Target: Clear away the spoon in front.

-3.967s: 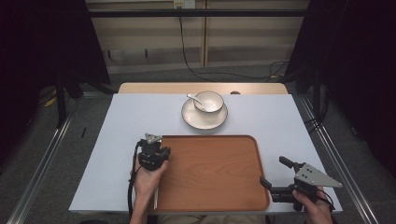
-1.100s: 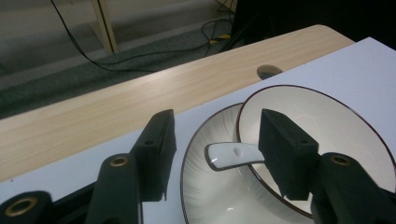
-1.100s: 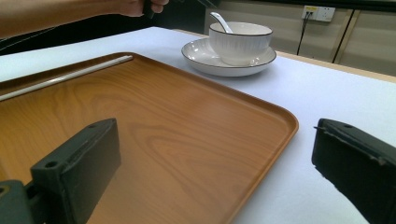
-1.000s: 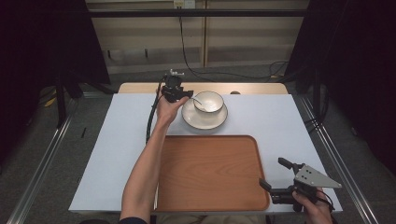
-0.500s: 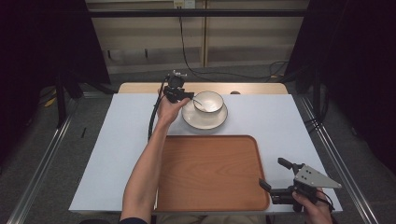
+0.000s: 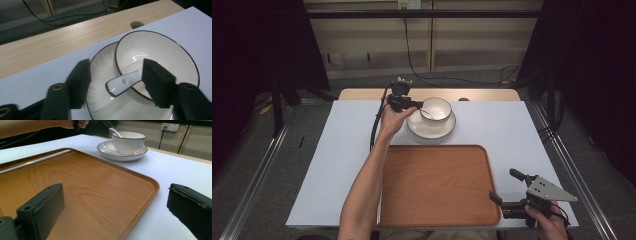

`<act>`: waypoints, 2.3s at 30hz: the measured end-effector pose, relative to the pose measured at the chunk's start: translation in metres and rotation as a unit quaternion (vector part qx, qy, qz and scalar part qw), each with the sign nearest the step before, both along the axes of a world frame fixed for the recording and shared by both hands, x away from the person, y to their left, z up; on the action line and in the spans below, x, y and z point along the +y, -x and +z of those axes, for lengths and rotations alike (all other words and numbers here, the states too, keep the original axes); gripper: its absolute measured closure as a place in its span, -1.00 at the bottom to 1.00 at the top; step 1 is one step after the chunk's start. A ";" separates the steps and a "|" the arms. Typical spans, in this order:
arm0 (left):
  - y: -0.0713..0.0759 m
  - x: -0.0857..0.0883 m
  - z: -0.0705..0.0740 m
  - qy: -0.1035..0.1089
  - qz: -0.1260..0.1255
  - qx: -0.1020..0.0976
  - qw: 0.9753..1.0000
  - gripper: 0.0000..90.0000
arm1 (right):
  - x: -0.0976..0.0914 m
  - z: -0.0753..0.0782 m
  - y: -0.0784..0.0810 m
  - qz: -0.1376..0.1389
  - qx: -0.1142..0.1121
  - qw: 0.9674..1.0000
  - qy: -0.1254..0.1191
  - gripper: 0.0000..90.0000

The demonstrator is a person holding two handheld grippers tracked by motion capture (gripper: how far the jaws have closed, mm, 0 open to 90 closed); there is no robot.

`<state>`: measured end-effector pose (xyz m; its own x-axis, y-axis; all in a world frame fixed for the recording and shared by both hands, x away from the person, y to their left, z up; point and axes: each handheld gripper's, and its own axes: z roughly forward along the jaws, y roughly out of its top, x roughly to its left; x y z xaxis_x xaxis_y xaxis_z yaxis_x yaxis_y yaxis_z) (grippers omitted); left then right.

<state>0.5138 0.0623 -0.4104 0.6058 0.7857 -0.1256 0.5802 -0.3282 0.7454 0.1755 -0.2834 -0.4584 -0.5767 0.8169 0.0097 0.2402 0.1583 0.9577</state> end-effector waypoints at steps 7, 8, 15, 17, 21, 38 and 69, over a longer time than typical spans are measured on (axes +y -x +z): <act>-0.002 -0.009 -0.010 -0.015 -0.014 0.011 1.000 -0.04 | 0.000 -0.001 -0.001 0.004 0.003 1.000 0.002 -0.98; -0.002 -0.009 -0.010 -0.013 -0.017 0.011 1.000 0.03 | 0.000 -0.001 -0.001 0.002 0.003 1.000 0.001 -0.98; 0.003 -0.009 -0.006 -0.029 -0.032 0.015 0.999 0.20 | 0.000 -0.001 0.000 0.003 0.005 1.000 0.002 -0.98; 0.005 -0.009 -0.004 -0.033 -0.034 0.015 0.999 0.25 | 0.000 -0.001 0.000 0.003 0.006 1.000 0.001 -0.98; 0.006 -0.006 -0.003 -0.023 -0.041 0.018 0.999 0.32 | 0.000 -0.001 0.000 0.007 0.002 1.000 0.003 -0.98; 0.005 -0.015 -0.006 -0.039 -0.034 0.025 0.998 0.37 | 0.002 -0.001 -0.002 0.005 0.006 1.000 0.003 -0.98; 0.024 -0.019 0.000 -0.017 -0.073 0.021 0.997 0.88 | 0.000 0.000 -0.002 0.001 0.004 1.000 -0.001 -0.98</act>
